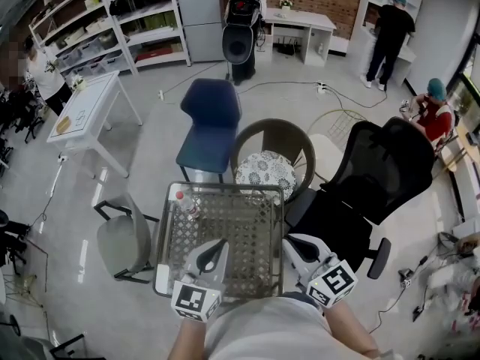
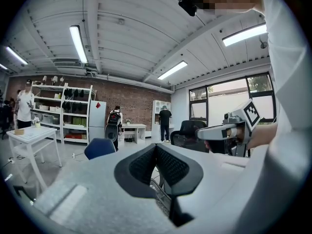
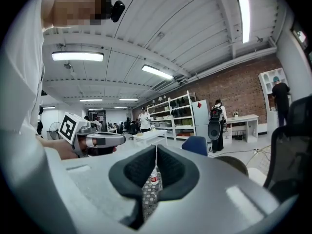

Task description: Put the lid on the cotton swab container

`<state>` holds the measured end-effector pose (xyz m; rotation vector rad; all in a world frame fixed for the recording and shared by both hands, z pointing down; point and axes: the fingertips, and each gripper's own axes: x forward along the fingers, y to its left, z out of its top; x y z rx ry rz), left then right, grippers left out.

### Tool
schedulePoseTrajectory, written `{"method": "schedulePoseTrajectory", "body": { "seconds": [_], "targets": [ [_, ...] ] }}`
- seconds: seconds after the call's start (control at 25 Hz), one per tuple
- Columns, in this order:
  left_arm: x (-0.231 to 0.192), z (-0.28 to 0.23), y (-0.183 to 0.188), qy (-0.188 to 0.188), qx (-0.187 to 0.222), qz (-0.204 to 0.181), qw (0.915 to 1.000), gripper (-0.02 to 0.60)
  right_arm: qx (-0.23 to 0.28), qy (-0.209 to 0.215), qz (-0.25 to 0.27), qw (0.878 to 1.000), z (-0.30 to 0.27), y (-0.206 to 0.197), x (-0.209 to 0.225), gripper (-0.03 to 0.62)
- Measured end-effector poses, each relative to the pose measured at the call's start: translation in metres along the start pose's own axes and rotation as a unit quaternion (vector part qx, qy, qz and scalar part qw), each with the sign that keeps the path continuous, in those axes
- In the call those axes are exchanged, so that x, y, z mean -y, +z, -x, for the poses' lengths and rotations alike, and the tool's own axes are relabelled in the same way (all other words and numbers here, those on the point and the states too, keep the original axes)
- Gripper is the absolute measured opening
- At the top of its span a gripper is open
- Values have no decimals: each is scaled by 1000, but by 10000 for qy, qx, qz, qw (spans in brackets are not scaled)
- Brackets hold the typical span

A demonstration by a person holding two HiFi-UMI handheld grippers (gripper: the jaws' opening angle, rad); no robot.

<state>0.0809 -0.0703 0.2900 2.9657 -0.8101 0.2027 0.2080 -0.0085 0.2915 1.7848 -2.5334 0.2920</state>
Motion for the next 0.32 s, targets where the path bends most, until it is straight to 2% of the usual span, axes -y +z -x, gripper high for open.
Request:
{"method": "schedulePoseTrajectory", "body": {
  "seconds": [0.32],
  "targets": [
    [-1,-2,-1,27,-14,-10,10000,9,-17,-27,9,10000,1,-1,3,8]
  ]
}}
